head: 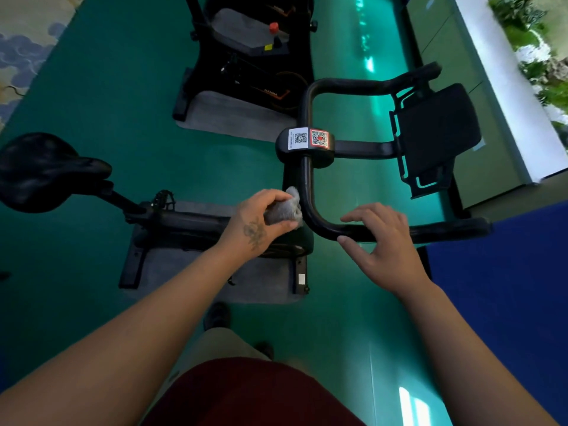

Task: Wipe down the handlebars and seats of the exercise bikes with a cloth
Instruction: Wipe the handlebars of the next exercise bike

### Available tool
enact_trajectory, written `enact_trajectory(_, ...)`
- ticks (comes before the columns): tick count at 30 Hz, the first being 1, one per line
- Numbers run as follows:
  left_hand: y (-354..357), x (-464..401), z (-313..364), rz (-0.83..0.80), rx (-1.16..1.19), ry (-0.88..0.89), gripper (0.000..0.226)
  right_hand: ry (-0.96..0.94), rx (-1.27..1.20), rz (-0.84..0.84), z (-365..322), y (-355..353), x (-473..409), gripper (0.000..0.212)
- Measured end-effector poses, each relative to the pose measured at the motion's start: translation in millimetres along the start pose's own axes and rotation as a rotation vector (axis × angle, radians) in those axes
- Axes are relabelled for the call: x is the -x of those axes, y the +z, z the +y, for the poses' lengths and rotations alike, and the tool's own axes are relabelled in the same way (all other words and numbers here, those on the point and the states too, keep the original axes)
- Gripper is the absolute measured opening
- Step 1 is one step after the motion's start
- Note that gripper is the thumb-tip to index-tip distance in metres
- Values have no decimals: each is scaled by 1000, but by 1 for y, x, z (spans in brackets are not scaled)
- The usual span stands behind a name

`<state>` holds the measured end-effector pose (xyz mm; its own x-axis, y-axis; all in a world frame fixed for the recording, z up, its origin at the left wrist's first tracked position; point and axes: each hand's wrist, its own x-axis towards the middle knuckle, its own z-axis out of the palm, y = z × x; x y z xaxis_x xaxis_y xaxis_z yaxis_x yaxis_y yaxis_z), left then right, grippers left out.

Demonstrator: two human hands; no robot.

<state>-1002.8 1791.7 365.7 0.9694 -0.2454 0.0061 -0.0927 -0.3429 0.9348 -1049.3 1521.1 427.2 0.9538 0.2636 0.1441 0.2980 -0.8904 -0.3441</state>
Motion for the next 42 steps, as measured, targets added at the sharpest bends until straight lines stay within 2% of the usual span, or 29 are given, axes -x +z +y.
enact_trajectory(4, 7, 8, -2, 12, 25, -26, 44, -15, 60, -51, 8, -3, -5, 33)
enact_trajectory(8, 8, -12, -2, 118, 41, -25, 36, -16, 40, -67, 14, -5, -7, 33)
enact_trajectory(12, 2, -40, -1, 215, 32, -75, 36, -1, 29, -62, 14, -6, -3, 28)
enact_trajectory(18, -3, -45, 2, 72, -15, -52, 30, 13, 36, -77, 13, -4, -4, 28)
enact_trajectory(23, -1, -16, -1, -75, 7, -76, 36, 19, 24, -82, 14, -5, -7, 29)
enact_trajectory(31, -4, -54, 4, 117, 34, -44, 37, 30, 16, -88, 14, -6, -6, 29)
enact_trajectory(36, -5, -60, 6, 31, 23, -36, 34, 37, 21, -86, 14, -6, -5, 29)
enact_trajectory(39, 0, -38, 3, -28, 58, -57, 35, 37, 21, -70, 13, -4, -5, 28)
enact_trajectory(42, 12, -6, 0, -20, 110, -65, 34, 39, 18, -53, 12, -2, -4, 27)
